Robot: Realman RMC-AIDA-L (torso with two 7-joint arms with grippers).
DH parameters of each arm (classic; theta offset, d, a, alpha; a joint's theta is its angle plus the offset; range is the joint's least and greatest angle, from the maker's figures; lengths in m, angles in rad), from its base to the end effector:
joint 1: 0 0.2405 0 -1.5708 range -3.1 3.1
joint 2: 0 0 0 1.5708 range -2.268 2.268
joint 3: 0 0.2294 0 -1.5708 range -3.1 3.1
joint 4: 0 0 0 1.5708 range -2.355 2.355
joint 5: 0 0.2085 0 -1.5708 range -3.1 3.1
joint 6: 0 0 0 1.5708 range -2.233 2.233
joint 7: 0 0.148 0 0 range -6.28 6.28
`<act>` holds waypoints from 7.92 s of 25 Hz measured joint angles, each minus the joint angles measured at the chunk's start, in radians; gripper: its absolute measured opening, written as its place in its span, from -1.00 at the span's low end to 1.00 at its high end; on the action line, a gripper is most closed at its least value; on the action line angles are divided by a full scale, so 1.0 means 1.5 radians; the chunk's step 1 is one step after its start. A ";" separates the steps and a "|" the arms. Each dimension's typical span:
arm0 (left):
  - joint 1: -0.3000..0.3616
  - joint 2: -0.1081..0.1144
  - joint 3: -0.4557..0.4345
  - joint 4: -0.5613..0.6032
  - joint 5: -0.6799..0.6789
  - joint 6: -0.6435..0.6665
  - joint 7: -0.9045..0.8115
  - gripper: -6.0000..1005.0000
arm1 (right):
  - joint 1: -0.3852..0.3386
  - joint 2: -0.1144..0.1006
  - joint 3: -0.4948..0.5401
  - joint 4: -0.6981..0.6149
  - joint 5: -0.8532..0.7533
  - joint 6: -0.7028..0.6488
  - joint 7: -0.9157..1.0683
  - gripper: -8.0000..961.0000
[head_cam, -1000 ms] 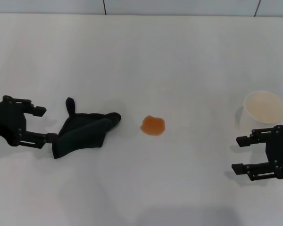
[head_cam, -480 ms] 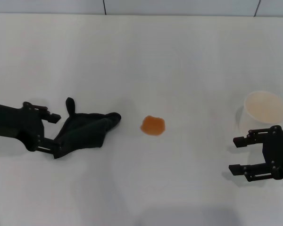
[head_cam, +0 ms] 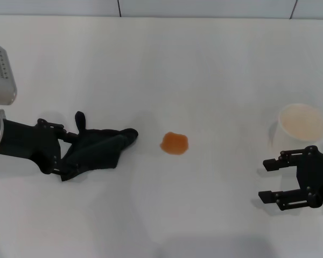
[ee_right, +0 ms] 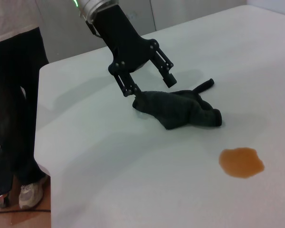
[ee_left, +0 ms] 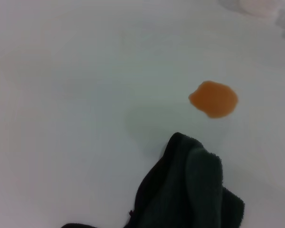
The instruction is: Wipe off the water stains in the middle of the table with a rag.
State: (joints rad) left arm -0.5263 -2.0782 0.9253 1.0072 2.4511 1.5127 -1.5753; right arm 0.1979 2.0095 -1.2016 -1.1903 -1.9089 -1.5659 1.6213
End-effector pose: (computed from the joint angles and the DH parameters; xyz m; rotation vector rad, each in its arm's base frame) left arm -0.2555 0.3273 0.0247 -2.8757 -0.4316 0.1944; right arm 0.2431 0.2676 0.0303 -2.9093 0.5032 0.2805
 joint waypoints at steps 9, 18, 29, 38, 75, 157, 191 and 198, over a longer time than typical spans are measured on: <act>0.000 0.000 0.023 -0.004 -0.004 -0.009 0.000 0.41 | 0.005 0.000 -0.002 0.006 0.002 0.005 -0.003 0.50; 0.000 -0.001 0.062 -0.011 -0.004 -0.027 -0.012 -0.25 | 0.008 0.000 -0.003 0.007 0.002 0.007 -0.002 0.49; 0.000 -0.002 0.068 -0.011 -0.011 -0.040 -0.017 -0.87 | 0.011 0.000 -0.008 0.007 0.009 0.008 0.000 0.49; -0.025 -0.001 0.082 -0.011 -0.064 -0.047 -0.014 -0.88 | 0.015 0.000 -0.018 0.007 0.020 0.022 -0.004 0.49; -0.276 -0.008 0.394 -0.273 -0.199 -0.208 -0.054 -0.88 | 0.042 0.000 -0.127 0.005 0.056 0.091 -0.007 0.49; 0.024 0.000 0.335 0.059 -0.236 -0.142 -0.068 -0.43 | 0.038 -0.001 -0.101 -0.002 0.062 0.074 -0.017 0.48; 0.196 0.004 0.014 0.094 -0.323 0.115 0.095 0.46 | 0.018 -0.006 0.066 0.192 0.133 -0.003 -0.272 0.48; 0.198 0.003 0.014 0.094 -0.322 0.116 0.095 0.46 | 0.017 -0.004 0.074 0.192 0.124 -0.007 -0.270 0.48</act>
State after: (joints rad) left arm -0.2296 -2.0731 0.9470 1.1489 1.9674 1.6864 -1.4334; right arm 0.2227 2.0033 -1.0908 -0.9022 -1.7234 -1.5759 1.2160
